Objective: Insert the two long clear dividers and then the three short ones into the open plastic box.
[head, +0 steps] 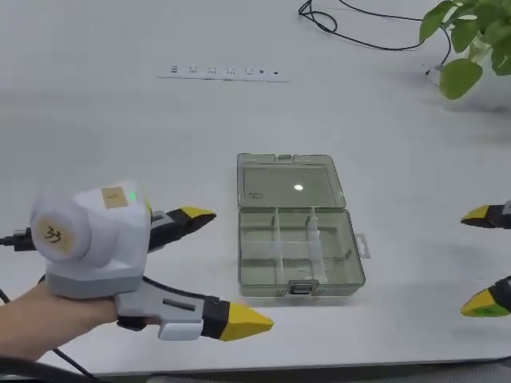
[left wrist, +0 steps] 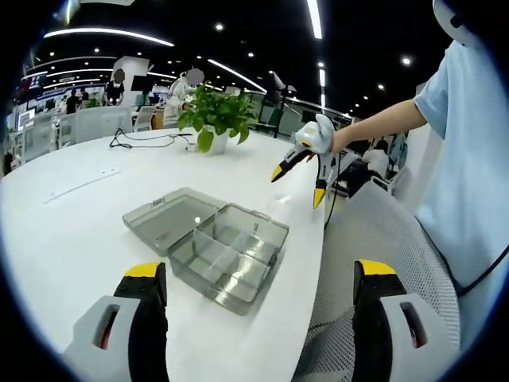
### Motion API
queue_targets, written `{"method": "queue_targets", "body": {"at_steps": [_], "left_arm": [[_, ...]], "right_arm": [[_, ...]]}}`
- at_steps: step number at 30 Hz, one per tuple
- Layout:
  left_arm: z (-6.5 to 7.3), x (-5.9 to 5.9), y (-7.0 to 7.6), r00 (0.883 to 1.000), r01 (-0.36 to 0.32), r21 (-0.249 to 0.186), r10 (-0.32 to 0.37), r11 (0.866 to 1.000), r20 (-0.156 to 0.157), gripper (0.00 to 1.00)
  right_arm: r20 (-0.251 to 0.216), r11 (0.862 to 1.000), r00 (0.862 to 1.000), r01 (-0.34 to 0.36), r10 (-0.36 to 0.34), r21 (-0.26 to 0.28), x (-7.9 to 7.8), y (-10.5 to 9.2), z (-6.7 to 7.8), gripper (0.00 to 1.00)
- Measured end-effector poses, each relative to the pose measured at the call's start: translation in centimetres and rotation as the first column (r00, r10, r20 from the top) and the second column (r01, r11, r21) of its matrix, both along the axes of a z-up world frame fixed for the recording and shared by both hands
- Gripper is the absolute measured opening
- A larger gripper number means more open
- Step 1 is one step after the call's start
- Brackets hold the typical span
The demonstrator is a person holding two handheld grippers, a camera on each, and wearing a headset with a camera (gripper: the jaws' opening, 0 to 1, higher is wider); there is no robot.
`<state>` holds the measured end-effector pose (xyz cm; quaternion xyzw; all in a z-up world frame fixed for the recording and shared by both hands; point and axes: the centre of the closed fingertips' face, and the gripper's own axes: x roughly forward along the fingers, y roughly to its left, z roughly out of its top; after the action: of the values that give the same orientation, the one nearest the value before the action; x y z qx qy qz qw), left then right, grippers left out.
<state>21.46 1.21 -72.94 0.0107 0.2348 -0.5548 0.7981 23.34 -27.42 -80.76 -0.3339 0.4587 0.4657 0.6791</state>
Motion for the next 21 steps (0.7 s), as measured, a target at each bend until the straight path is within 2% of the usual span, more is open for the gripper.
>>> {"method": "queue_targets", "body": {"at_steps": [5, 6, 9, 14, 21], "left_arm": [[-0.1, 0.2, 0.4, 1.000, -0.009, 0.023, 0.008, 1.000, 0.006, 0.99], [-0.1, 0.2, 0.4, 1.000, -0.011, 0.026, 0.010, 1.000, 0.008, 0.99], [-0.2, 0.3, 0.5, 1.000, -0.011, 0.049, 0.010, 0.999, 0.012, 0.99], [-0.4, 0.3, 0.6, 1.000, -0.022, 0.063, 0.022, 0.998, -0.002, 0.97], [-0.3, 0.9, 0.6, 0.999, -0.048, 0.055, 0.048, 0.997, -0.001, 0.96]], "right_arm": [[-0.029, 0.996, 0.999, -0.048, 0.046, -0.071, 0.2, -2.2, -0.9, 0.74], [-0.027, 0.995, 0.998, -0.061, 0.059, -0.076, 0.4, -2.3, -1.0, 0.69], [-0.036, 0.991, 0.996, -0.091, 0.087, -0.102, 0.9, -3.2, -1.5, 0.66], [-0.081, 0.977, 0.985, -0.164, 0.154, -0.136, 1.3, -4.0, -2.3, 0.54], [-0.110, 0.967, 0.977, -0.198, 0.181, -0.163, 1.6, -4.7, -3.1, 0.44]]}}
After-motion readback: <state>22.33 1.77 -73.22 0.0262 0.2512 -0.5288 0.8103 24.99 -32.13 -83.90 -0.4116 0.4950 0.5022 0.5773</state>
